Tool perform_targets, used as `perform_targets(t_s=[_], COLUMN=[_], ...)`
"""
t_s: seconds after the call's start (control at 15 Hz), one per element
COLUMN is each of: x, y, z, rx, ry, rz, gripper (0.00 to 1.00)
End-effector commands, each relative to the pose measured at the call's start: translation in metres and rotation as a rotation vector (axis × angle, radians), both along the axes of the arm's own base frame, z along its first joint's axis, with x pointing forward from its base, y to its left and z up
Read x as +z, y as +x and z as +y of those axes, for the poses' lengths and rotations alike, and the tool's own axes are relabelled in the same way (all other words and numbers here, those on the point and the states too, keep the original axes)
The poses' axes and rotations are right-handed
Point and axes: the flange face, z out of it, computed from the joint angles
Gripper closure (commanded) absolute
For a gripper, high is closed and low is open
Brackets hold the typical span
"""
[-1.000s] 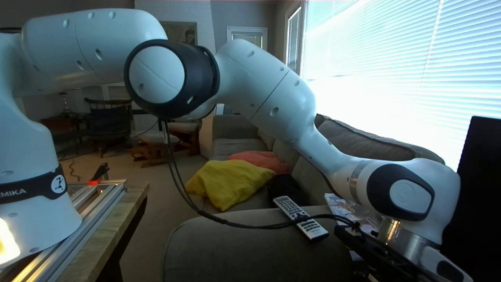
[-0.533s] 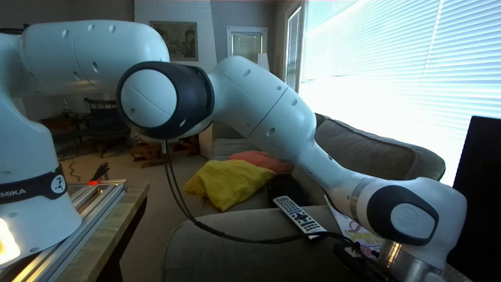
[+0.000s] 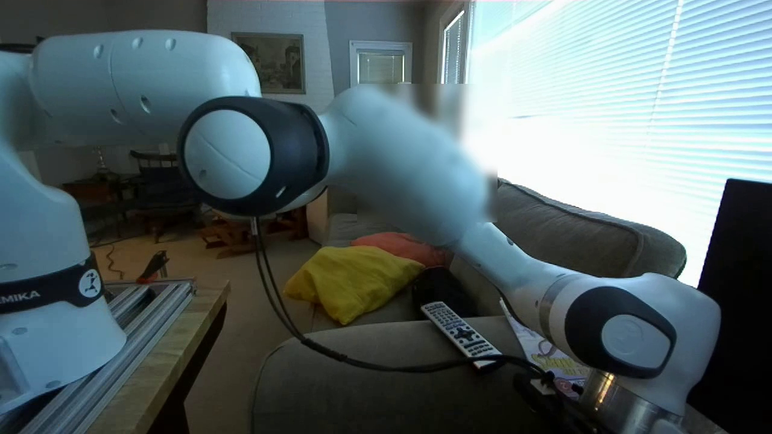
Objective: Remove the black remote control from the right armrest of the couch and put it on the table.
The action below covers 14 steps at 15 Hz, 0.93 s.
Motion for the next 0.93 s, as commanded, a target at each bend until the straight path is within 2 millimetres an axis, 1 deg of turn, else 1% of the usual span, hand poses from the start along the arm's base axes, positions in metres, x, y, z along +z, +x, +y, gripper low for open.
perform_targets(t_s=[0.0, 0.07, 0.13, 0.27, 0.47, 0.6, 0.73, 0.87], x=[0.007, 0.009, 0.014, 0.027, 0.069, 0.104, 0.134, 0.163], y=[0.004, 0.006, 0.008, 0.014, 0.022, 0.028, 0.032, 0.032], z=[-0.003, -0.004, -0.007, -0.015, -0.033, -0.045, -0.050, -0.050], rx=[0.002, -0.001, -0.008, -0.032, -0.122, -0.202, -0.276, -0.355], ry=[0.007, 0.004, 0.001, -0.012, -0.041, -0.066, -0.081, -0.079], rz=[-0.018, -0.024, -0.035, -0.063, -0.116, -0.172, -0.211, -0.241], gripper=[0.15, 0.08, 0.00, 0.00, 0.00, 0.00, 0.00, 0.00])
